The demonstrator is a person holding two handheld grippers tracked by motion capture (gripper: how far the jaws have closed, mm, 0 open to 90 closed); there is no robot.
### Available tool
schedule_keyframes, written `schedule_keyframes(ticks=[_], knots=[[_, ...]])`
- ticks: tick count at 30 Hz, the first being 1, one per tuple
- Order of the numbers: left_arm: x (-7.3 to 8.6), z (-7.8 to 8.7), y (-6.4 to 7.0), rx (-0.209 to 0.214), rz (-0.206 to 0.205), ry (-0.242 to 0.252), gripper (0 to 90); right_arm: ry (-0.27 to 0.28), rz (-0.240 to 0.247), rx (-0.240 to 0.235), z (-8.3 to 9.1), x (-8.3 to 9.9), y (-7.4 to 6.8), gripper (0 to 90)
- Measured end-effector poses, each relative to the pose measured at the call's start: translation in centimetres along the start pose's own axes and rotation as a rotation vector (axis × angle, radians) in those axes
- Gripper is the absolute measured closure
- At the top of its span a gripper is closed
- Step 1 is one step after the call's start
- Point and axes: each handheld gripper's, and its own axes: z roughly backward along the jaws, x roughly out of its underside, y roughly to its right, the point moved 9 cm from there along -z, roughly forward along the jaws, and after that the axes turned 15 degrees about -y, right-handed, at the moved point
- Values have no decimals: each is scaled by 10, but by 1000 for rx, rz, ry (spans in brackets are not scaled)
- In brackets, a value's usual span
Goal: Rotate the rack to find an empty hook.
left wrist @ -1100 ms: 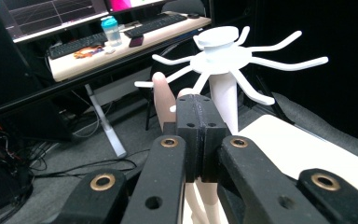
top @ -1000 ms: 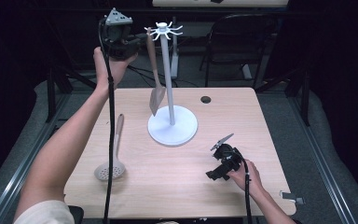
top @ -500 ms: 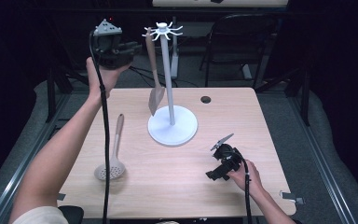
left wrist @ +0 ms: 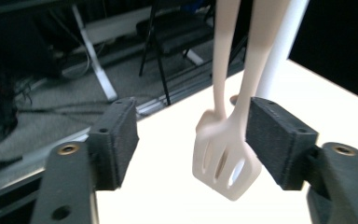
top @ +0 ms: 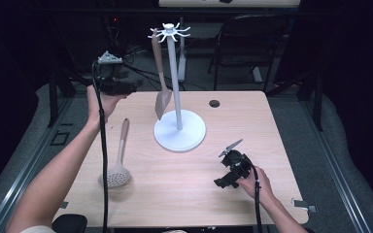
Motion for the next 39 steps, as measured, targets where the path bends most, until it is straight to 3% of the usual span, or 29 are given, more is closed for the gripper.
schedule_keyframes(ticks=[12,18,22,24,26,32,34,36,39], knots=[[77,-41,-13,28,123,-123,180,-4,3,-7,-1,0,-1,33],[117,-61,-15,69,198,-182,143,-12,1,-2,-2,0,-1,37],[138,-73,-16,60,208,-216,103,-8,1,-14,-3,0,-2,37],[151,-80,-16,84,231,-210,80,-13,1,-11,-2,1,-1,36],[163,-87,-15,94,227,-261,72,-18,2,-9,-3,1,0,36],[176,-86,-23,39,228,-287,43,-20,18,-11,-2,0,-3,37],[178,-84,-27,36,244,-286,43,-17,18,-20,-3,0,-4,37],[180,-82,-33,3,254,-291,47,-10,14,-32,-4,-1,-6,37],[186,-85,-39,-21,271,-321,54,-33,24,-17,-4,1,-5,43]])
